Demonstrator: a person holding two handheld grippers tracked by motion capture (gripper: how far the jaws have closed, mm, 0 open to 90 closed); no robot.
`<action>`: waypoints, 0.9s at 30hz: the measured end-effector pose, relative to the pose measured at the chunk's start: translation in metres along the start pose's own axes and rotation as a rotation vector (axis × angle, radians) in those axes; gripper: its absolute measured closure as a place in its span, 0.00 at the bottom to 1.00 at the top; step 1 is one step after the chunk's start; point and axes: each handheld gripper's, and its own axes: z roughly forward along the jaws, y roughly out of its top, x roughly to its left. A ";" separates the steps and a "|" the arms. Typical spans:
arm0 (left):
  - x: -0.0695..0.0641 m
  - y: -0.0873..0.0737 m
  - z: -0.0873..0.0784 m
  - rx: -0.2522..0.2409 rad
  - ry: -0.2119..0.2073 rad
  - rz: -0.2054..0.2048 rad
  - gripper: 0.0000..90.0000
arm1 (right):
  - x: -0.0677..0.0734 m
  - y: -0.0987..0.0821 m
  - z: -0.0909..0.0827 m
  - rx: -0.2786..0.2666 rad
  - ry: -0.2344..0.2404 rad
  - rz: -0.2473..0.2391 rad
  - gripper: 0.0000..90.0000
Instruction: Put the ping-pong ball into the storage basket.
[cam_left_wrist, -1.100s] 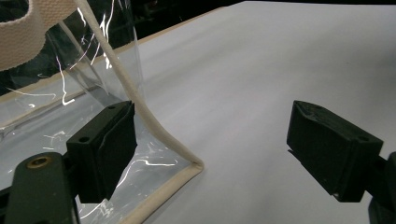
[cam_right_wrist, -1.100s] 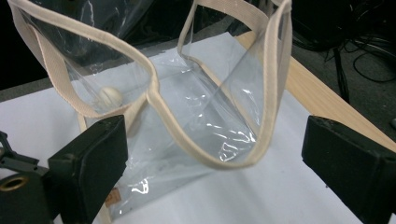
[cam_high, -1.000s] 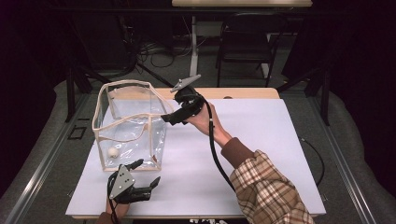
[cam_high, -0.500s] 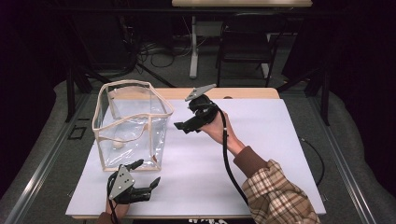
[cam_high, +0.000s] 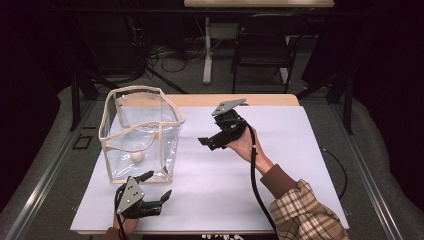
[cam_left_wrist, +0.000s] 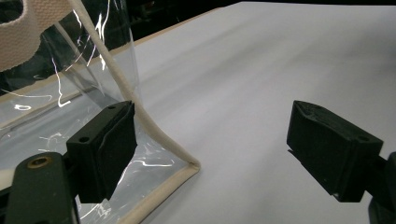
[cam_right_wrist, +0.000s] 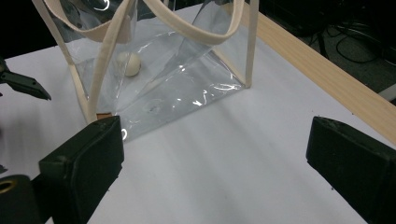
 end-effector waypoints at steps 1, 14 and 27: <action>0.000 0.000 0.000 -0.001 0.001 -0.001 0.18 | 0.000 -0.002 -0.001 -0.001 -0.002 -0.001 0.04; 0.000 0.000 0.000 0.003 -0.001 0.001 0.18 | 0.000 -0.036 -0.017 -0.008 -0.030 0.010 0.04; 0.000 0.000 0.000 0.004 0.003 0.004 0.18 | 0.000 -0.068 -0.037 -0.029 -0.061 0.030 0.05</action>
